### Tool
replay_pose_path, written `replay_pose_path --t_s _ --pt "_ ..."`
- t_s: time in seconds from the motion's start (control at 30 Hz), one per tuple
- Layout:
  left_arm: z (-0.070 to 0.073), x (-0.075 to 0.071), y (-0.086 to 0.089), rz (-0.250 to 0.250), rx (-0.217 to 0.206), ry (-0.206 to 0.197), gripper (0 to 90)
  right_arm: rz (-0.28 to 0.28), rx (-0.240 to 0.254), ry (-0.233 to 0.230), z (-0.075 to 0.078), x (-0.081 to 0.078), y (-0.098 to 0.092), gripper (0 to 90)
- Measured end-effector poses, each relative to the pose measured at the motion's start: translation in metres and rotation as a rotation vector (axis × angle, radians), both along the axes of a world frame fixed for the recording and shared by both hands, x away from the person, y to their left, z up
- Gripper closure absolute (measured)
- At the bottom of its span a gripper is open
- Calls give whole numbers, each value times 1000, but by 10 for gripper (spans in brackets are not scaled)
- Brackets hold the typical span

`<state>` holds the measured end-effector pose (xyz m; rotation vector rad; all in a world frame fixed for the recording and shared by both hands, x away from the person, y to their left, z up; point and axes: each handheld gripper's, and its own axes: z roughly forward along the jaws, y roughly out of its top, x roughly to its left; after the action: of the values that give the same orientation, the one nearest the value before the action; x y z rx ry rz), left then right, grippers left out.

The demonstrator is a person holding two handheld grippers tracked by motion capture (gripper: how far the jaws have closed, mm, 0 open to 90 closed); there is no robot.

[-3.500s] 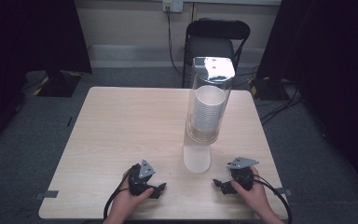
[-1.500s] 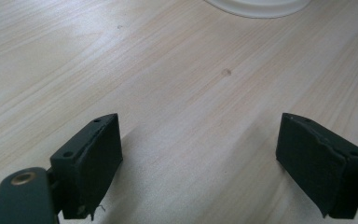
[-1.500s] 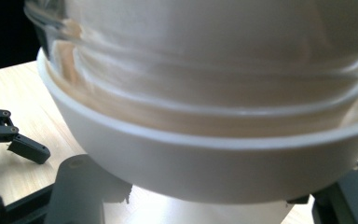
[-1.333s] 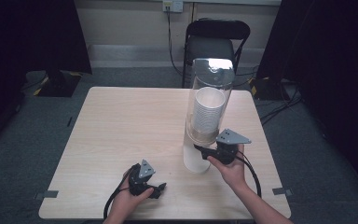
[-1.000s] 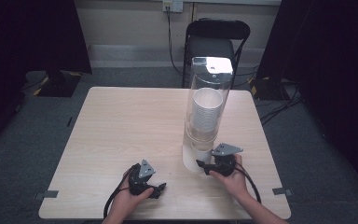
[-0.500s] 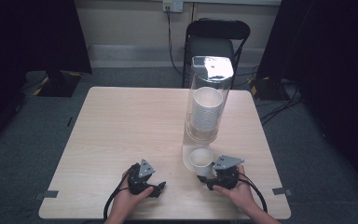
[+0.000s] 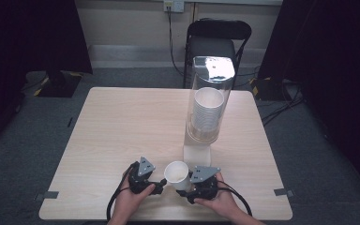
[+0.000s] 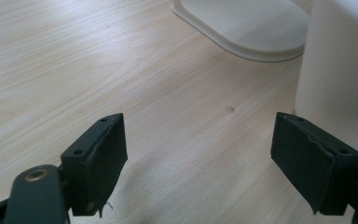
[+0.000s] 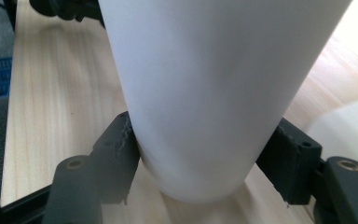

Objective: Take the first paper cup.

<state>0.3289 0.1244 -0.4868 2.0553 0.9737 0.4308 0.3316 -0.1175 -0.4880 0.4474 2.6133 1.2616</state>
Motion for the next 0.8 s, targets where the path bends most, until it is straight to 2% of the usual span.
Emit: replay_pose_path --t_s 0.2,0.4,0.5,0.53,0.6,0.8 --pt "0 0 -1 -15 26 -3 183 -20 -4 27 -2 2 0 329" --pt "-1 0 -3 -15 14 -6 190 -38 -12 35 -5 4 -6 330" --pt "-1 1 -4 -13 14 -6 190 -35 -10 37 -6 4 -8 337" --pt "-1 1 -3 -21 33 -7 190 -27 -12 38 -6 4 -8 339" --pt "-2 1 -6 -6 12 -9 190 -26 -18 35 -6 3 -7 341" --pt "0 2 -6 0 18 -24 193 2 -29 28 -8 2 -2 339"
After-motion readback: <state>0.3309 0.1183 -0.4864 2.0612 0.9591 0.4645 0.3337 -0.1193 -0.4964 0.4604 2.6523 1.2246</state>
